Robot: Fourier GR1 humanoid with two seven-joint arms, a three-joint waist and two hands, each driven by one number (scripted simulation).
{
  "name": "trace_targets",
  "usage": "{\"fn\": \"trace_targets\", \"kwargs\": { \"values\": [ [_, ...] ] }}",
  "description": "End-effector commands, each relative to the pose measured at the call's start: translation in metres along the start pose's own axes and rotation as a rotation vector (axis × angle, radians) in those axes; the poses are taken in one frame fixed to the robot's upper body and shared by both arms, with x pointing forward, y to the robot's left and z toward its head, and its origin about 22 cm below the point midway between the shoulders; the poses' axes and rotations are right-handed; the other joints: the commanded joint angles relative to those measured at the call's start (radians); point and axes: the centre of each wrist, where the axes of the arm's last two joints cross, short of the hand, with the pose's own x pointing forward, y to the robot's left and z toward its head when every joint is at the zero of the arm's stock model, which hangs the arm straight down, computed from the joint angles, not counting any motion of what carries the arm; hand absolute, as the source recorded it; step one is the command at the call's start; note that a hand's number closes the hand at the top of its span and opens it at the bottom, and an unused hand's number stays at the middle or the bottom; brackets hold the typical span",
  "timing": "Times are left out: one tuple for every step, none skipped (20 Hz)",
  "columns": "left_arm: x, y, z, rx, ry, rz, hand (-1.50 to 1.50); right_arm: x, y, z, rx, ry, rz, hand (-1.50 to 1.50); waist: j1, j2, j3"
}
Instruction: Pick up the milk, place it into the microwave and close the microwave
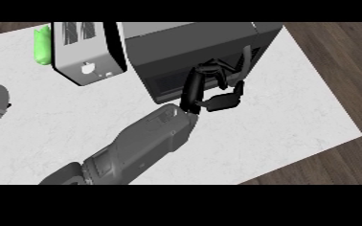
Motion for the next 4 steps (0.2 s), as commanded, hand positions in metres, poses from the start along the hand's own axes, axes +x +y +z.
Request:
{"fn": "trace_targets", "kwargs": {
  "values": [
    [-0.0307, 0.0419, -0.0014, 0.245, 0.142, -0.082, -1.50, 0.0039, 0.0008, 0.0055, -0.017, 0.004, -0.002, -1.50, 0.032, 0.008, -0.001],
    [-0.0333, 0.0429, 0.0015, 0.240, 0.146, -0.079, -1.50, 0.0066, 0.0032, 0.0051, -0.008, 0.011, 0.000, -1.50, 0.029, 0.003, -0.002],
    [-0.0370, 0.0430, 0.0059, 0.244, 0.156, -0.081, -1.50, 0.0088, 0.0018, 0.0079, -0.012, 0.023, 0.004, -1.50, 0.025, 0.008, -0.002],
    [-0.0337, 0.0416, 0.0021, 0.242, 0.151, -0.073, -1.50, 0.0046, 0.0034, 0.0087, -0.024, 0.028, -0.009, -1.50, 0.042, 0.007, -0.001]
  ]
}}
